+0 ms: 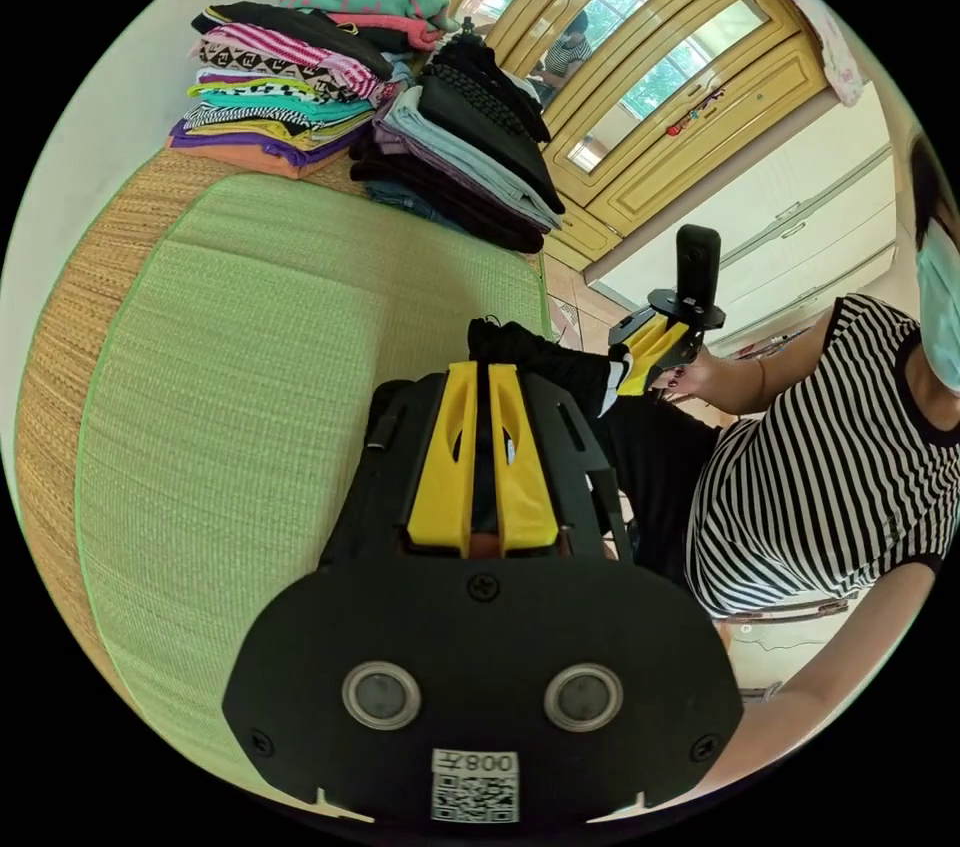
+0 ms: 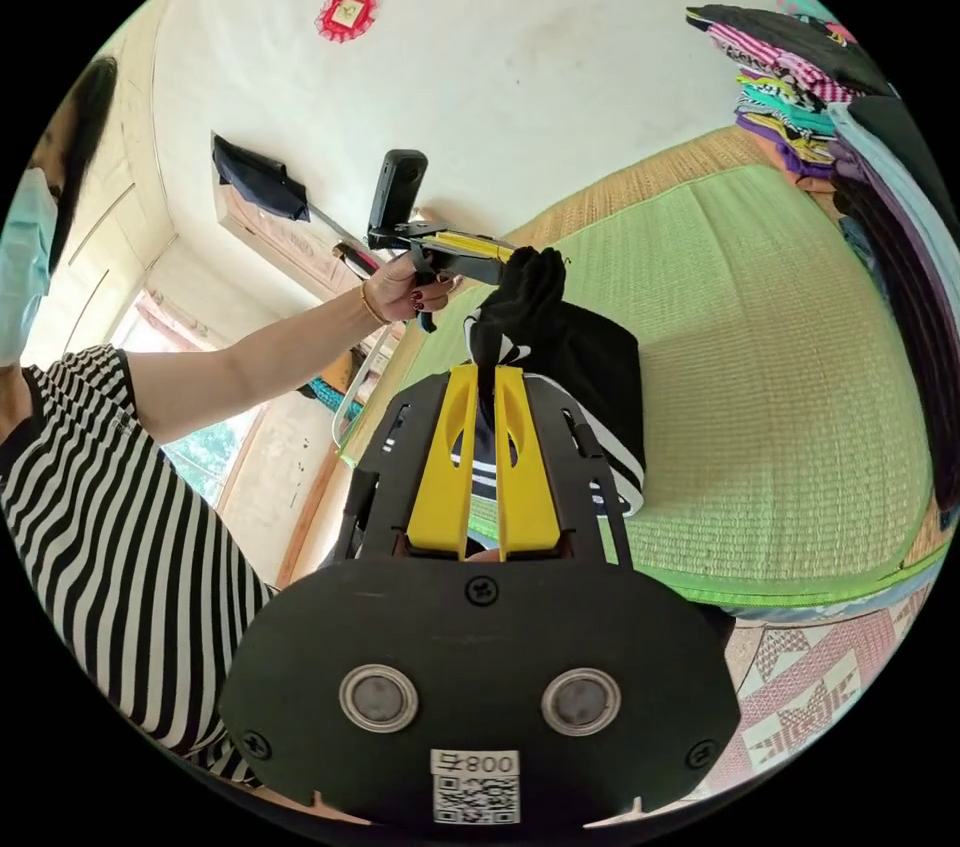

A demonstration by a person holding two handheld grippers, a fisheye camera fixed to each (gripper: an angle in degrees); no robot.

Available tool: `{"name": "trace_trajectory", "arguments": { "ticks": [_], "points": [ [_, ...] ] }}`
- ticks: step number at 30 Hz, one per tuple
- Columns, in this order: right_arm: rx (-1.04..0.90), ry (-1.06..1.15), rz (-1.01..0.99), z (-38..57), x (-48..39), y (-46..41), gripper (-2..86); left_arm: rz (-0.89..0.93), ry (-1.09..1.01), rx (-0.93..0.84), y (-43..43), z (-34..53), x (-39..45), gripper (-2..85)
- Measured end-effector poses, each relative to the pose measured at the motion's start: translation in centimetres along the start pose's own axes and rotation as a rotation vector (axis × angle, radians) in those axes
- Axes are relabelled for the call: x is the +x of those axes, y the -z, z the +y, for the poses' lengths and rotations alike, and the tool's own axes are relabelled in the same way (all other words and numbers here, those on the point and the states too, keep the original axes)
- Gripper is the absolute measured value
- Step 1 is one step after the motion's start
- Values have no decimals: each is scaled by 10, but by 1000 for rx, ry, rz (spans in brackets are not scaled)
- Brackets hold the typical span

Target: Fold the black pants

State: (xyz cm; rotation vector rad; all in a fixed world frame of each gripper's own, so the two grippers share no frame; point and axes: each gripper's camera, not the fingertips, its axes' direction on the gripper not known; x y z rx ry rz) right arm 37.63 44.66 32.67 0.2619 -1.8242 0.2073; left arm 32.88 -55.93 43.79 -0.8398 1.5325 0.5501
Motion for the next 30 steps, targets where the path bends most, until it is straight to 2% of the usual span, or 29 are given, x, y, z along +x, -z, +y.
{"name": "trace_trajectory", "arguments": {
  "ticks": [15,18,20,23,30],
  "points": [
    [-380,85,10,3,-14,-209,29,40,363,-3,-6,209,-59,13],
    [-449,85,5,6,-11,-238,31,-10,447,82,1,245,-61,7],
    [-477,79,1,9,-9,-253,31,14,479,204,7,268,-57,3],
    [-484,73,-6,9,-8,-266,31,43,442,257,1,278,-44,1],
    [-513,165,42,2,-24,-286,25,-98,459,75,-33,301,-39,1]
  ]
}}
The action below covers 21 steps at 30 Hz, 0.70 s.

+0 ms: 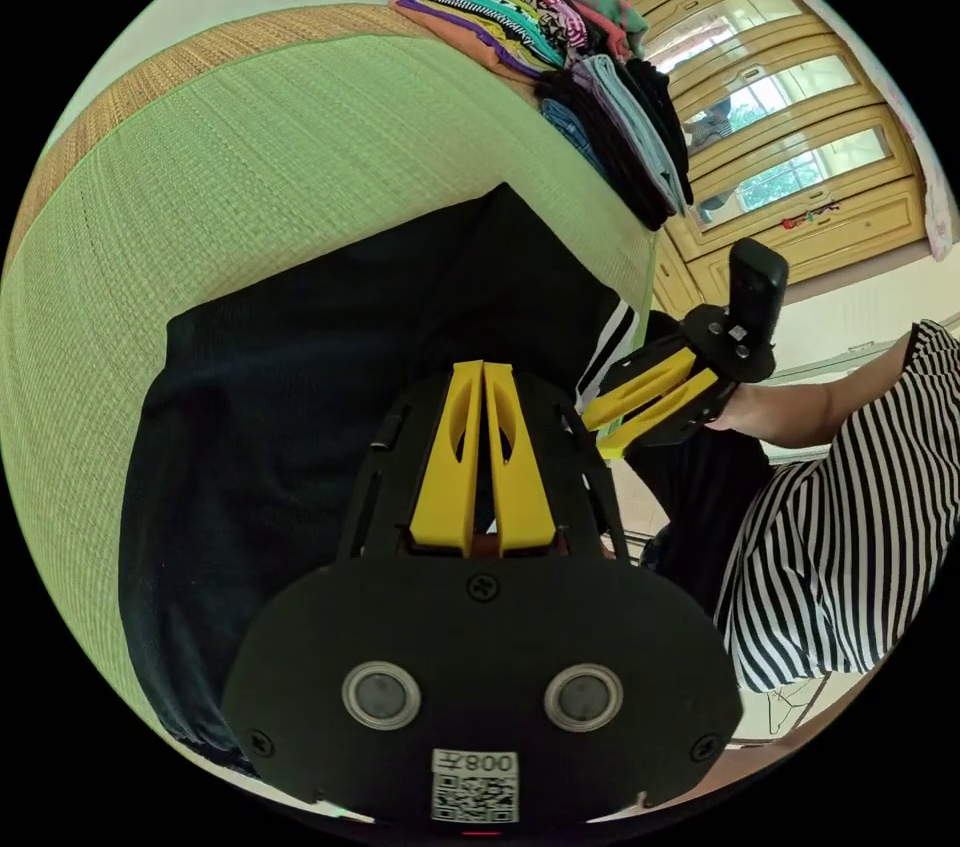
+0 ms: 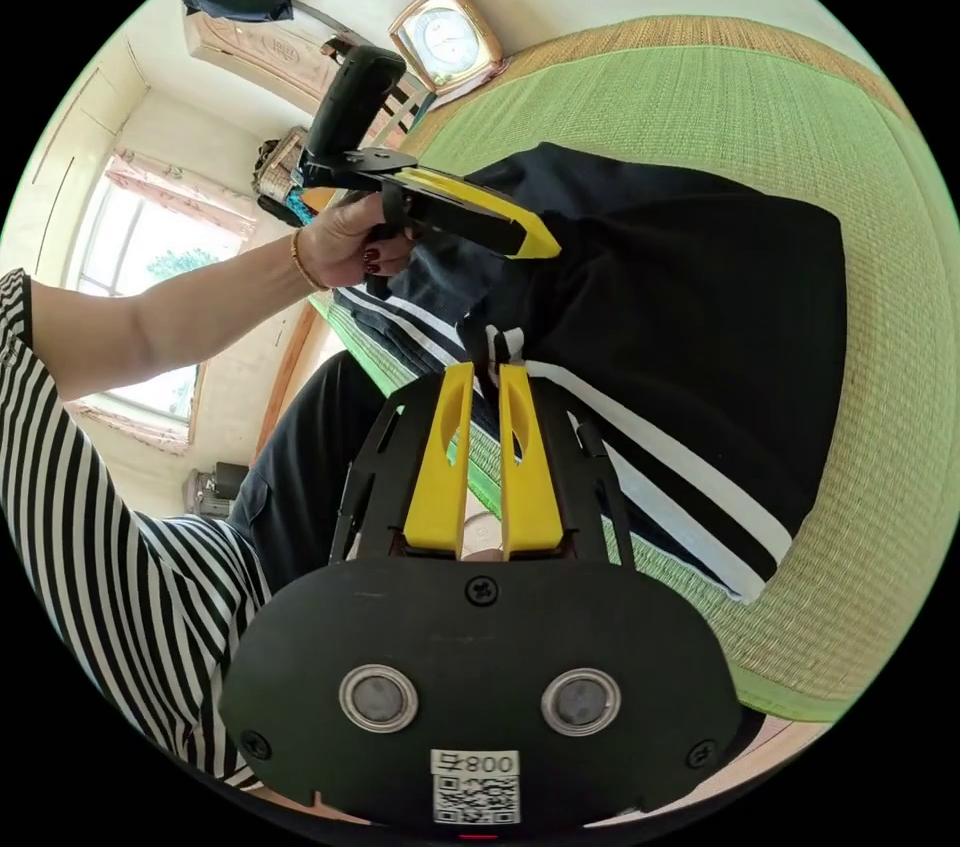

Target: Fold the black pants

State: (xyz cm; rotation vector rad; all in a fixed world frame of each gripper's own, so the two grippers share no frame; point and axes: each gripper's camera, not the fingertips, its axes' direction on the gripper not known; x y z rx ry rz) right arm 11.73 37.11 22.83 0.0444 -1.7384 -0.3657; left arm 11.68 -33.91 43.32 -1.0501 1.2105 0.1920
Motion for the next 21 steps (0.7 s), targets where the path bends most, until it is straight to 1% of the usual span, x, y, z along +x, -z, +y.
{"name": "trace_trajectory", "arguments": {
  "ticks": [3,5,7,9,10,11,13,14,16,18,21],
  "points": [
    [24,30,-11,-5,-7,4,15,27,40,19,2,16,-12,0],
    [65,14,18,-9,-4,8,8,25,25,66,8,25,-10,0],
    [76,1,4,-16,3,5,4,28,12,88,8,31,-7,0],
    [53,-15,-19,-24,11,-6,2,8,29,85,2,38,-9,0],
    [4,-16,-16,-29,14,-20,2,-35,71,51,-6,43,-13,0],
    [-57,-14,-3,-31,17,-35,1,-30,97,28,-12,48,-19,0],
    [-37,-20,-30,-32,18,-36,1,19,152,80,-11,56,-24,0],
    [-40,6,-17,-33,15,-33,1,25,146,126,-7,61,-21,0],
    [-45,33,18,-33,11,-31,0,64,109,160,-5,67,-14,0],
    [-53,53,12,-35,11,-26,0,82,84,136,-12,73,-7,0],
    [16,39,-30,-43,22,-7,0,-25,118,40,-31,86,-4,0]
  ]
}}
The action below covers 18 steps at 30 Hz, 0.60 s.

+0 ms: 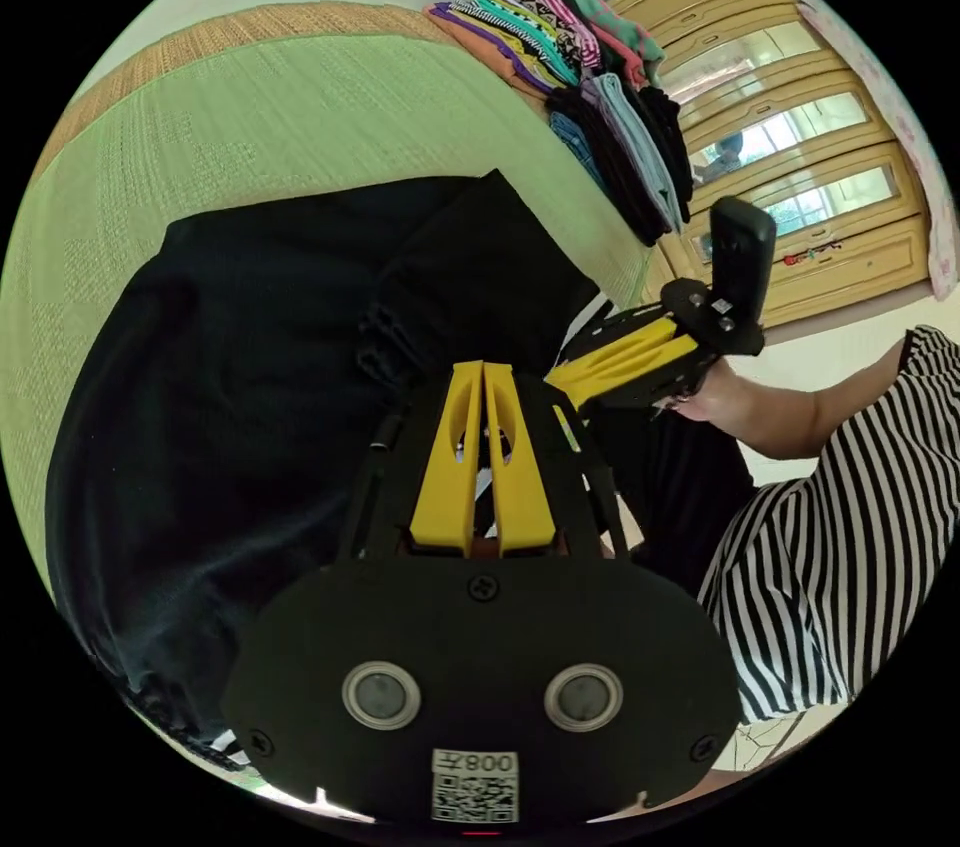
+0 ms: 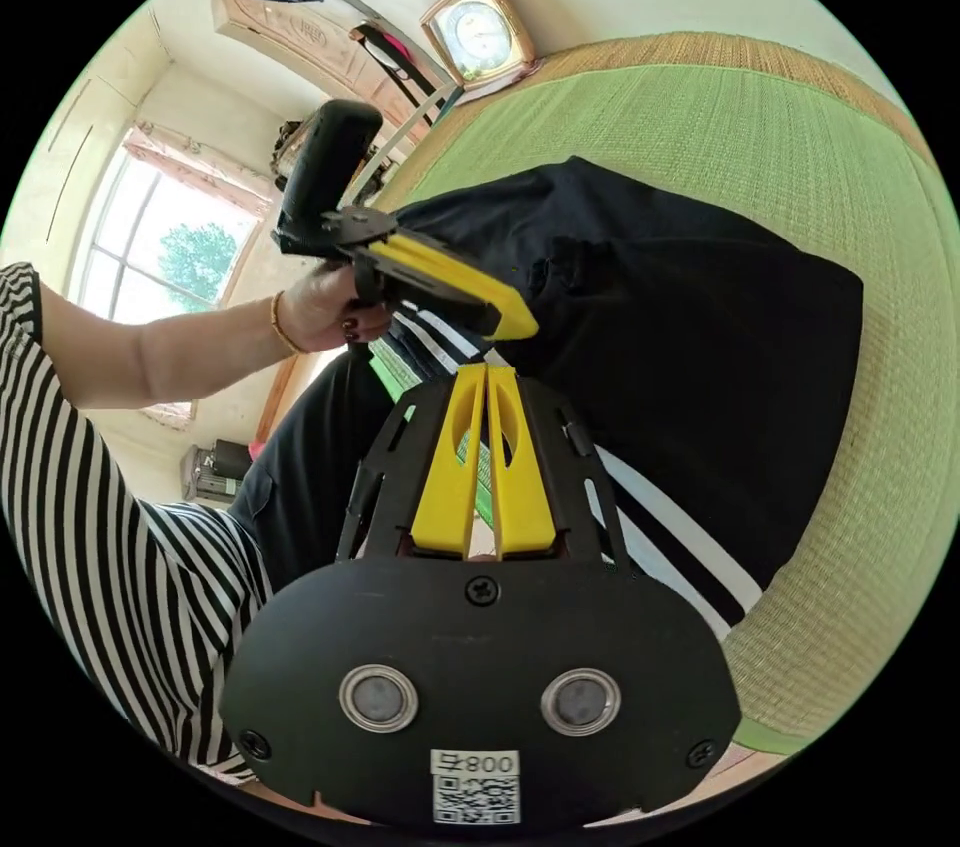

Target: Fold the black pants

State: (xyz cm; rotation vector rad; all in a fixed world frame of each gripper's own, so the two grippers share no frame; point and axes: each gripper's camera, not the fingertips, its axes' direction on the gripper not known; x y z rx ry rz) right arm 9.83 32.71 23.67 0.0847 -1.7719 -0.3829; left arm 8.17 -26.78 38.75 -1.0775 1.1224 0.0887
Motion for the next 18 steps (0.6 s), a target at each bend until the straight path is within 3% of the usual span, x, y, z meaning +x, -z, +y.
{"name": "trace_trajectory", "arguments": {
  "ticks": [4,10,18],
  "points": [
    [54,-34,33,-30,25,16,0,44,23,83,0,15,4,0],
    [-119,-89,88,-73,66,-17,0,-18,-12,4,-24,25,14,1],
    [35,-117,31,-33,82,65,0,-40,-3,58,-33,34,32,1]
  ]
}}
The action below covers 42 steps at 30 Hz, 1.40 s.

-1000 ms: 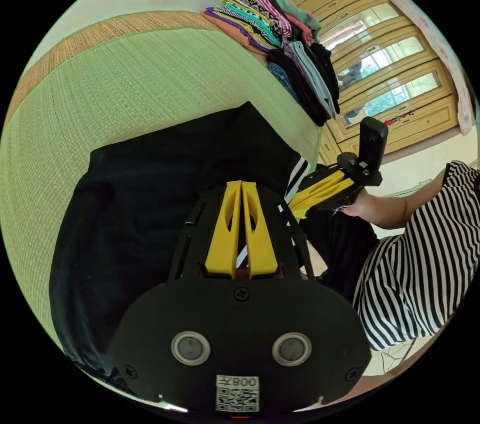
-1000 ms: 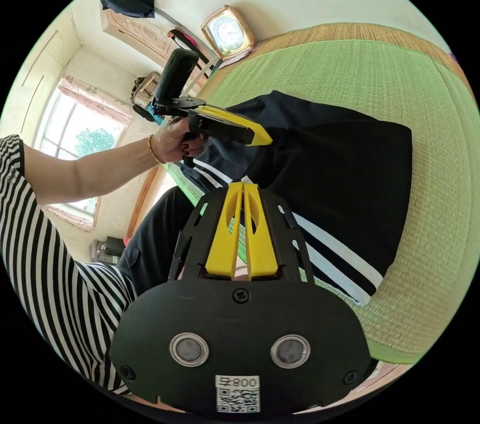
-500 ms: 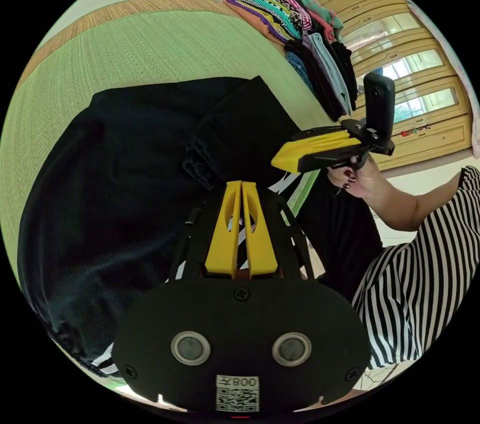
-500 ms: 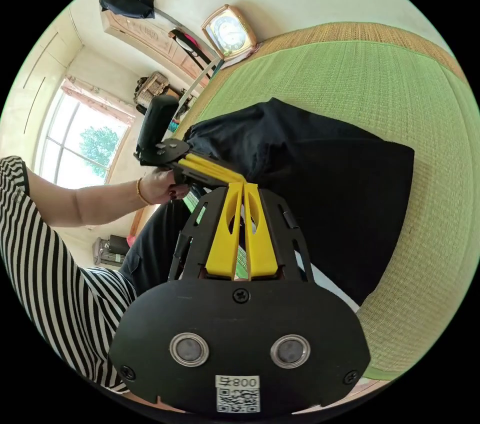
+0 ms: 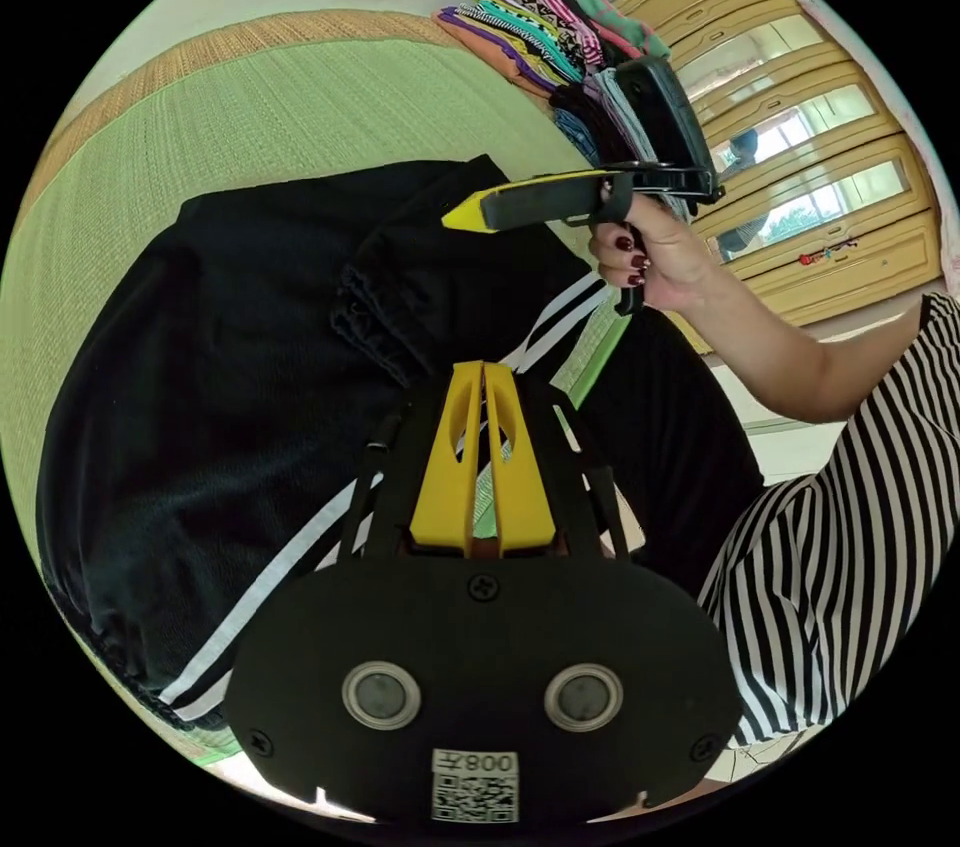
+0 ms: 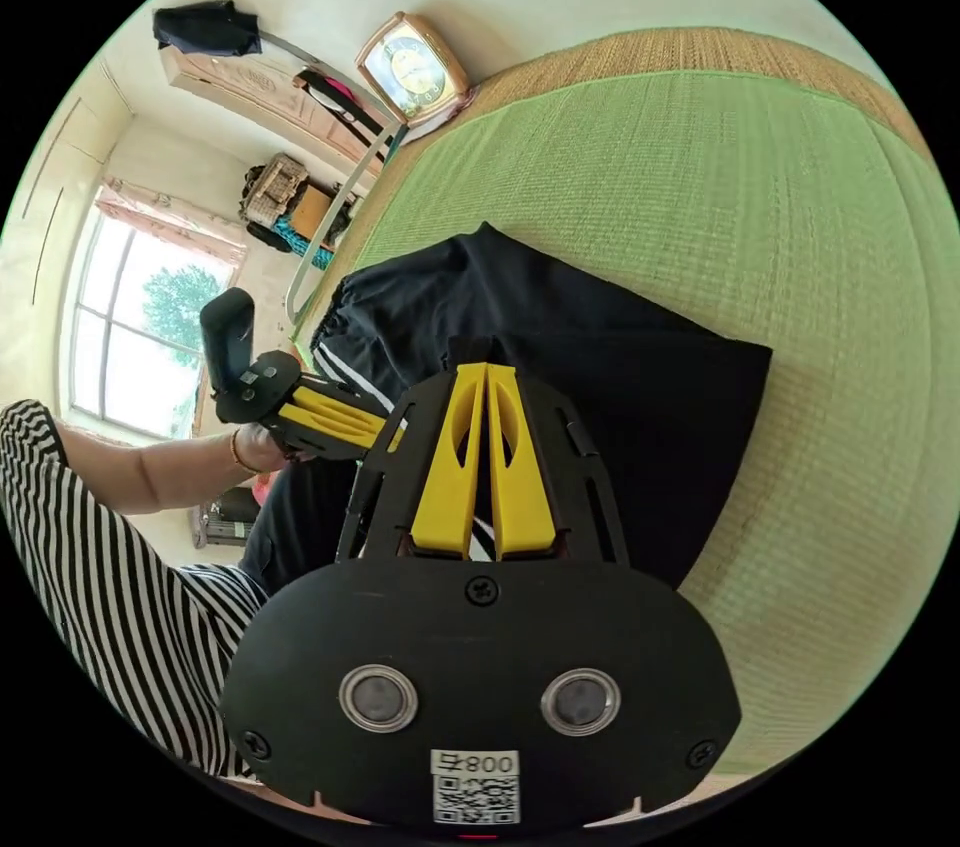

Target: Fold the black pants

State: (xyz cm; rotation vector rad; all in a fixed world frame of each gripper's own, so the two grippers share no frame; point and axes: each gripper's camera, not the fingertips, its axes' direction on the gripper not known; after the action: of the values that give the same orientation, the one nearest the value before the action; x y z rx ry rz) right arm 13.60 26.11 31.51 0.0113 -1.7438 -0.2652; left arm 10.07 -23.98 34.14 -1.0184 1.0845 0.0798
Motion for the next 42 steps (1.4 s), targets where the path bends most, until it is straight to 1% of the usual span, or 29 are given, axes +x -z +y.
{"name": "trace_trajectory", "arguments": {
  "ticks": [1,4,6,8,11,13,15,17,19,21,23,26,29,30,32,34,37,42],
  "points": [
    [3,-25,14,15,8,14,0,-27,4,-20,-6,1,2,1],
    [-52,-124,60,57,33,30,0,-7,32,-11,-17,5,3,0],
    [-93,-171,33,78,46,32,0,-3,46,-7,-20,5,6,1],
    [-44,-189,-29,93,54,49,1,-20,47,22,-20,6,16,1],
    [-24,-197,-8,97,63,64,1,-74,64,0,-27,7,24,2],
    [-6,-213,-43,99,71,73,2,-59,81,-31,-35,7,26,4],
    [55,-227,-20,105,76,92,3,-58,101,11,-34,9,31,6],
    [95,-265,57,117,85,116,6,-85,59,61,-32,8,50,14],
    [70,-302,48,126,99,125,12,-68,12,81,-37,4,68,26],
    [57,-360,-37,136,117,129,21,-19,-39,91,-47,-2,87,45],
    [47,-404,-151,141,135,131,31,6,-134,66,-69,-12,116,70],
    [16,-420,-224,141,148,136,34,-33,-219,36,-97,-25,151,84],
    [27,-431,-276,144,159,145,35,-72,-280,-10,-124,-35,178,92],
    [31,-436,-286,145,161,148,35,-87,-283,-21,-129,-36,182,93],
    [43,-442,-315,149,167,156,38,-184,-271,-77,-148,-39,195,85],
    [41,-435,-316,149,168,162,41,-253,-264,-69,-153,-39,203,54],
    [41,-420,-306,148,171,174,44,-251,-260,-62,-156,-37,212,36],
    [127,-430,-256,132,190,205,57,-211,-232,14,-148,-30,223,26]
  ]
}}
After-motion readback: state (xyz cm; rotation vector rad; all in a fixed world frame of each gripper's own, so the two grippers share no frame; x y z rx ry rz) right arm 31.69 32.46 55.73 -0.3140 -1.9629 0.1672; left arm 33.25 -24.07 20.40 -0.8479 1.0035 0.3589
